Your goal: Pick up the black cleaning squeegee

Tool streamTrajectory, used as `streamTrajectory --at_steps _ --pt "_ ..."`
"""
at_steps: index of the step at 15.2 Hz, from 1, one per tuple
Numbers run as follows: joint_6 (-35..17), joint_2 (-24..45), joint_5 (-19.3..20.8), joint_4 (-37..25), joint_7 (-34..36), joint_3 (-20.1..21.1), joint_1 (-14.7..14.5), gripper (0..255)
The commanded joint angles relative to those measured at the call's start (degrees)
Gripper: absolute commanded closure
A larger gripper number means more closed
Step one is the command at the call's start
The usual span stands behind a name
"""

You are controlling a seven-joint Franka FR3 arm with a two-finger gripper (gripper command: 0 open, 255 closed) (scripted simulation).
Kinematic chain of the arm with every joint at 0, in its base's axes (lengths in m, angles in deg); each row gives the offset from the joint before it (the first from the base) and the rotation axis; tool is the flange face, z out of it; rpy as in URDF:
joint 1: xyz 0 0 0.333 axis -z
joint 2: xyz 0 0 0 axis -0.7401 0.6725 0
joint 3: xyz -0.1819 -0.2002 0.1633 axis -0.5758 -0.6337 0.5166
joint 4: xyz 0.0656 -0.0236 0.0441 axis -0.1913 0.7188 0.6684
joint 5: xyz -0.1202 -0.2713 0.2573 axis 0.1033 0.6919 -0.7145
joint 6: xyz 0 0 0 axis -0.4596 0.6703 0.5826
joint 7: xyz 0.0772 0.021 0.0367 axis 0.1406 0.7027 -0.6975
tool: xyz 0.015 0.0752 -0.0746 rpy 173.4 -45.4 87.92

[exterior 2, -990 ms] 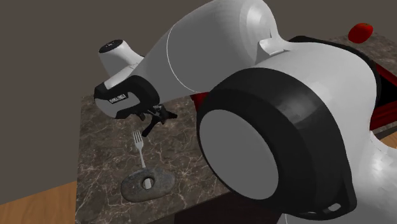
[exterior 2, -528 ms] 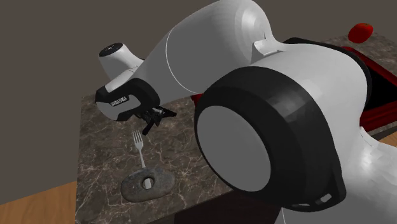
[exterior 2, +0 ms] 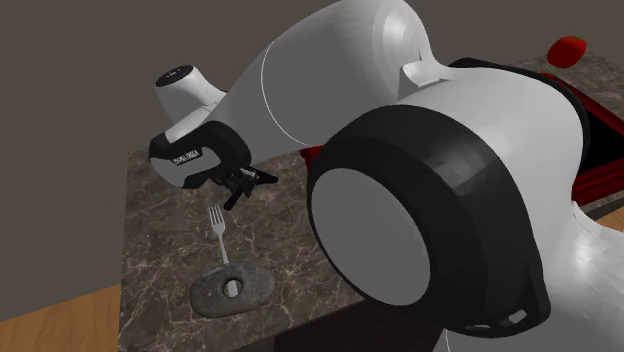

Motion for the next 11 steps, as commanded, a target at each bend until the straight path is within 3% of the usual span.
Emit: streamTrajectory --at_steps 1,11 --pt "0.92 -1.0 -0.83 -0.04 -0.61 0.42 0.45 255" --pt "6.73 -5.76 -4.89 -2.36 -3.5 2.38 1.98 255"
